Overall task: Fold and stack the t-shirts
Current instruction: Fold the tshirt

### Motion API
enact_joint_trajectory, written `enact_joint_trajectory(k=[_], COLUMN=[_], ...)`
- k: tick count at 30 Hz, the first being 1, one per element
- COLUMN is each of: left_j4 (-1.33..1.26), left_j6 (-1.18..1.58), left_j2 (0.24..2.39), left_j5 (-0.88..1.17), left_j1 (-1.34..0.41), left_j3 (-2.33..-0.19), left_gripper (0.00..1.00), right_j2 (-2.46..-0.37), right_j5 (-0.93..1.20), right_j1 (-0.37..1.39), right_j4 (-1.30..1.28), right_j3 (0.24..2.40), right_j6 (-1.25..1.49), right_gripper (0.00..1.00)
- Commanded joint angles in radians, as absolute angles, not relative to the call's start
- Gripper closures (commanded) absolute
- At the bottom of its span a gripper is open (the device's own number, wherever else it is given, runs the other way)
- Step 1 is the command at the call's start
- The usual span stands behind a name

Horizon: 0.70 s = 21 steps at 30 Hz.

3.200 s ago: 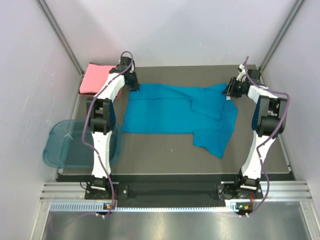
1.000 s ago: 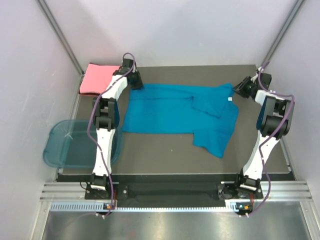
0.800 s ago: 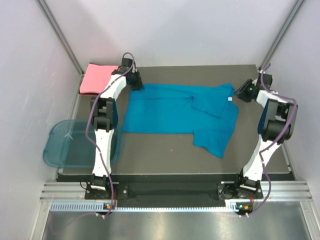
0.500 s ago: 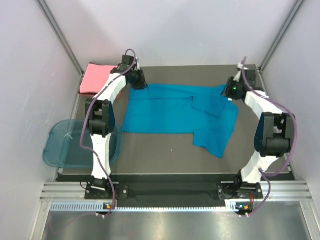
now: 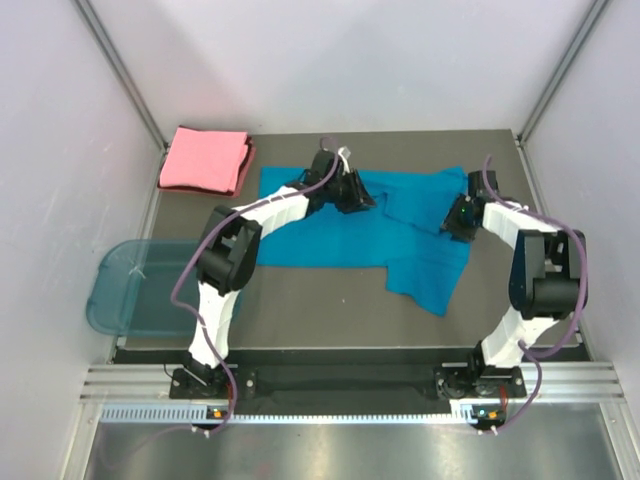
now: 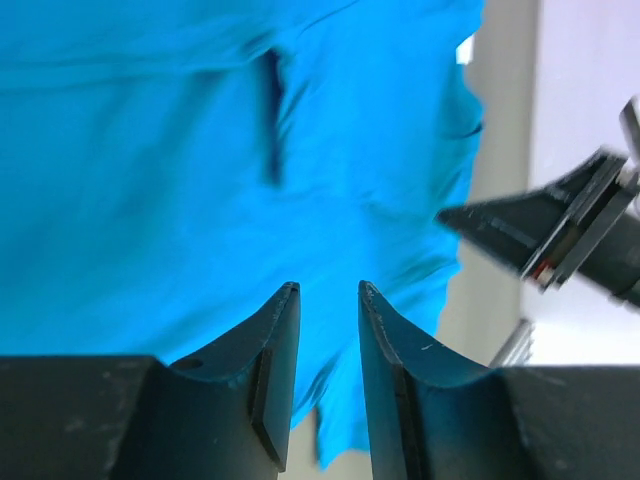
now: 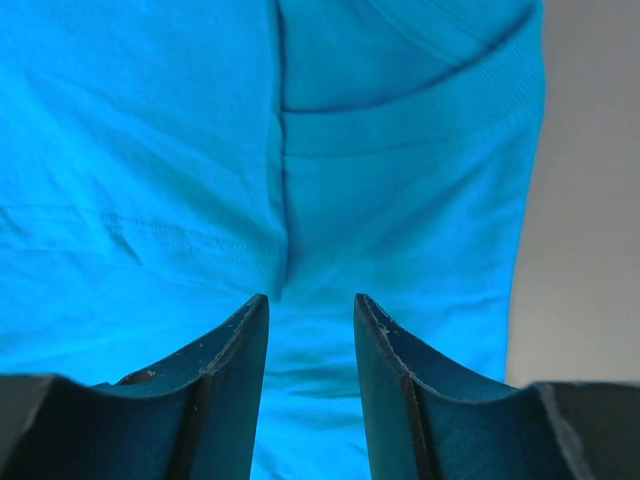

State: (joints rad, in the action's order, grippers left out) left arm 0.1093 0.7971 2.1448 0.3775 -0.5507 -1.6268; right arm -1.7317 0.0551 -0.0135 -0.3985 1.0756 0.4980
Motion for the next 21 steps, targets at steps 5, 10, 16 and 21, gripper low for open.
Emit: enact_joint_trajectory(k=[5, 10, 16, 21], left_j4=[-0.155, -0.195, -0.236, -0.213], left_j6=[0.927, 0.931, 0.93, 0.925], left_j2=[2.27, 2.316, 2.361, 2.384], left_j5=[0.379, 0.388, 0.425, 0.416], left_j1=[-0.572, -0.577, -0.583, -0.584], left_j3=[-1.692, -1.697, -1.73, -1.759], left_gripper=[0.62, 0.61, 0.59, 0.59], right_j2=[-1.64, -1.669, -1.686, -1.689], right_j5=[0.025, 0.017, 0.041, 0.029], right_j1=[-0.012, -0.011, -0.011, -0.008], right_j4=[-0.305, -0.281, -0.227, -0.219], right_j3=[1.009, 1.0, 0.985, 0.985], right_j6=[0.666, 0.681, 0.703, 0.709], right_gripper=[0.6, 0.6, 0.62, 0.64])
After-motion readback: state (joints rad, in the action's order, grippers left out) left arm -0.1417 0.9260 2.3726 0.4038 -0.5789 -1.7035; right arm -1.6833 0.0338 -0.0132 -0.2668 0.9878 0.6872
